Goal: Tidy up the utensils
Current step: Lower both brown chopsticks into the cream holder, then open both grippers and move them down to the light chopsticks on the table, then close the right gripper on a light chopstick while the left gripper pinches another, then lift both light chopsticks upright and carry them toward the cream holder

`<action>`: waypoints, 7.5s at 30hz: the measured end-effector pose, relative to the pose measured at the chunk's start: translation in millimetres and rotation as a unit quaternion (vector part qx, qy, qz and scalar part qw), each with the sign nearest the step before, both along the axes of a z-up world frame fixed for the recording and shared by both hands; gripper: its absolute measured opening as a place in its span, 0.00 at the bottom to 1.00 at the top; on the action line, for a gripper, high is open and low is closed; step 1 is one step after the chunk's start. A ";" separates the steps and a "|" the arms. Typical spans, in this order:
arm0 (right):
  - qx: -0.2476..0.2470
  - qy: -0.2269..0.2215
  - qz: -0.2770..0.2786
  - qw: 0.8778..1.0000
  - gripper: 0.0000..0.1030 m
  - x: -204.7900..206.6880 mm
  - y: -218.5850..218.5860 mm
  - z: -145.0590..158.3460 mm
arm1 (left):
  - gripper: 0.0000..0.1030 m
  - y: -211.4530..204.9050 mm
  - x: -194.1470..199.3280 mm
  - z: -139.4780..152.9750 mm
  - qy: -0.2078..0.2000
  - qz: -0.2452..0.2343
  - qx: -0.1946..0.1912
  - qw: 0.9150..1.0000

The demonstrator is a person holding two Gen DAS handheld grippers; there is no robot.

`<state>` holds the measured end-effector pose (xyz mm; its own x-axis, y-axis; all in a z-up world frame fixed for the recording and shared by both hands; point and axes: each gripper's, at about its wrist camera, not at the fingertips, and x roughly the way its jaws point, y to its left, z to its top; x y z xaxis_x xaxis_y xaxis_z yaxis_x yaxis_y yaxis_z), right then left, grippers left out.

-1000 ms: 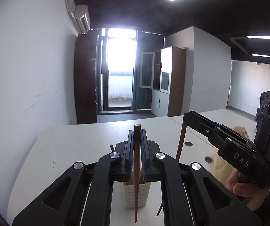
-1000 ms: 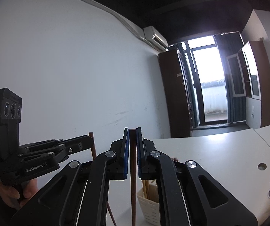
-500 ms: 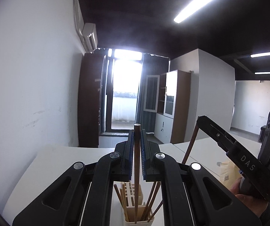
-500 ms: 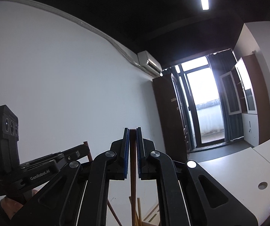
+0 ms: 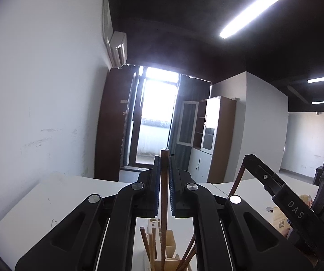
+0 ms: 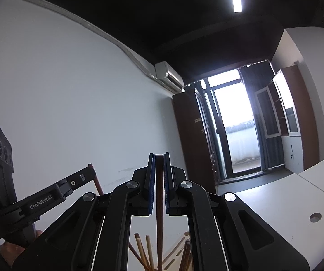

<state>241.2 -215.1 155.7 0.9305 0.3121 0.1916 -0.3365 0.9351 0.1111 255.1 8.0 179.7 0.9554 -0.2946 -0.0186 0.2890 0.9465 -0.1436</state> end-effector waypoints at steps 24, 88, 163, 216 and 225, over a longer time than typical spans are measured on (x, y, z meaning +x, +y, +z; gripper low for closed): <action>-0.046 0.036 -0.002 0.998 0.08 12.5 9.8 -34.4 | 0.06 -11.7 21.3 -25.7 0.052 0.001 0.032 0.998; 0.027 0.383 0.005 0.923 0.83 -23.0 -49.9 -202.7 | 0.94 10.3 -12.3 -246.9 0.395 -0.076 0.086 0.911; -0.263 0.453 0.023 0.852 0.22 -40.6 62.6 -271.0 | 0.81 -28.8 -23.7 -283.6 0.457 -0.049 0.212 0.862; -0.145 0.436 0.065 0.886 0.01 -54.8 36.6 -258.1 | 0.04 -24.2 -44.5 -265.0 0.460 -0.077 0.168 0.868; -0.115 0.455 0.050 0.881 0.01 -55.1 18.1 -241.0 | 0.04 -6.6 -43.6 -233.0 0.426 -0.058 0.143 0.892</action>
<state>186.1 -196.9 -85.3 0.6313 0.3348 -0.6996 -0.2885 0.9387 0.1888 211.5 1.4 -53.3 0.5225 -0.2580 -0.8126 0.2892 0.9502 -0.1157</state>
